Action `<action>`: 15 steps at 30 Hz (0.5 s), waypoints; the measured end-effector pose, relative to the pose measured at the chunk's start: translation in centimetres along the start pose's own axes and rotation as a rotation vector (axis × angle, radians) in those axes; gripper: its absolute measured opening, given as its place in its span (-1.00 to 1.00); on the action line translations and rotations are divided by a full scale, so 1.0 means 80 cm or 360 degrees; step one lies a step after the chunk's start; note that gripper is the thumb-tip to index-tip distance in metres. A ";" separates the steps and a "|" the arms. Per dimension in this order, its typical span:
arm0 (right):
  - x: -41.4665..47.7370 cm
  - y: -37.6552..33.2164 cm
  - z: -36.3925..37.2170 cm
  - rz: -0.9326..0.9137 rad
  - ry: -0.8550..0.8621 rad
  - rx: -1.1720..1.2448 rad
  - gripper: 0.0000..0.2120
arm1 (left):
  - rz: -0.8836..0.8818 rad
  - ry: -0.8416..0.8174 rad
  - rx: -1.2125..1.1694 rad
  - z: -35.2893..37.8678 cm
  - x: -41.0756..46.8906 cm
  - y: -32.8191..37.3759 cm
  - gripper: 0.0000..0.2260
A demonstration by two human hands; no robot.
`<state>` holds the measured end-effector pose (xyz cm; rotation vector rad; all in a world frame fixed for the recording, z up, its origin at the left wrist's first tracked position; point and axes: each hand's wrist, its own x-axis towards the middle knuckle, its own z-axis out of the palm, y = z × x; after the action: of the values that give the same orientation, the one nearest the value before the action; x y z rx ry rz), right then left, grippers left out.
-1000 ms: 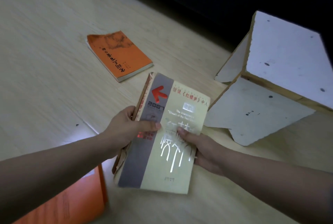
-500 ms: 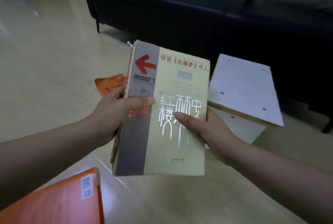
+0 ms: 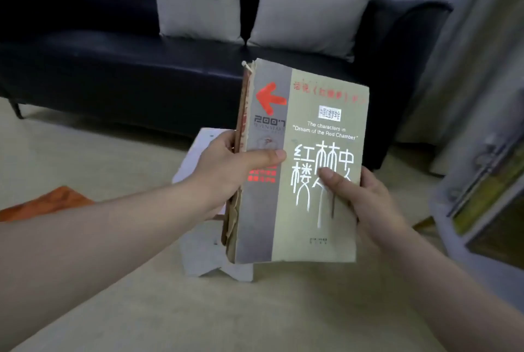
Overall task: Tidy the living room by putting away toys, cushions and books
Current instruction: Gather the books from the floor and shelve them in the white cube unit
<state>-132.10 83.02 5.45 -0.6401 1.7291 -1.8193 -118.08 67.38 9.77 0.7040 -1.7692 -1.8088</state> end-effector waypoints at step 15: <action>-0.026 0.053 -0.235 -0.0064 0.1083 -0.0063 -0.77 | 0.0063 -0.0523 0.0863 0.278 0.071 -0.052 -0.67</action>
<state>-142.90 98.18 0.10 -0.0512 2.1796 -2.1938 -137.36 80.01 5.90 0.5799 -2.5192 -1.4830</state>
